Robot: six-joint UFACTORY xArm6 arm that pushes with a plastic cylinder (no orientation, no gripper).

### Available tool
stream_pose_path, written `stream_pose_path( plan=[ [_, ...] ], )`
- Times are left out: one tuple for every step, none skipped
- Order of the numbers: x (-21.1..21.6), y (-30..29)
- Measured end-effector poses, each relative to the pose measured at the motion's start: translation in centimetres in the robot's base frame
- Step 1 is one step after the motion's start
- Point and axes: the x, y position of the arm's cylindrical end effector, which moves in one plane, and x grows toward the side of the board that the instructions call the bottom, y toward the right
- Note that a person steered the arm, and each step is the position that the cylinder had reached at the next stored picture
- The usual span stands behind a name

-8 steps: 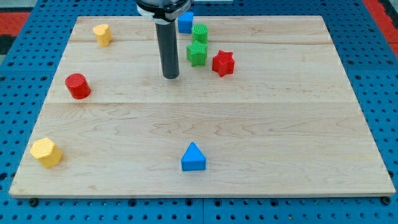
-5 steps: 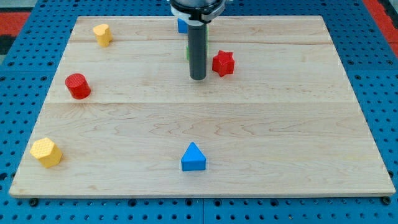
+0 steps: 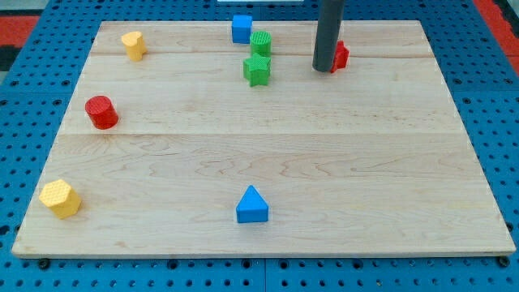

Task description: Move the red star to the top right

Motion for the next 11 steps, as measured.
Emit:
stream_pose_path(
  plan=[
    [-1.9, 1.2],
    [-2.6, 0.7],
    [-3.7, -1.9],
    [-5.0, 1.0],
    [-4.2, 5.8],
    [-3.5, 4.0],
    [-3.5, 0.0],
    [-3.6, -1.9],
    [-3.7, -2.5],
    [-6.7, -3.2],
    [-9.9, -3.7]
  ],
)
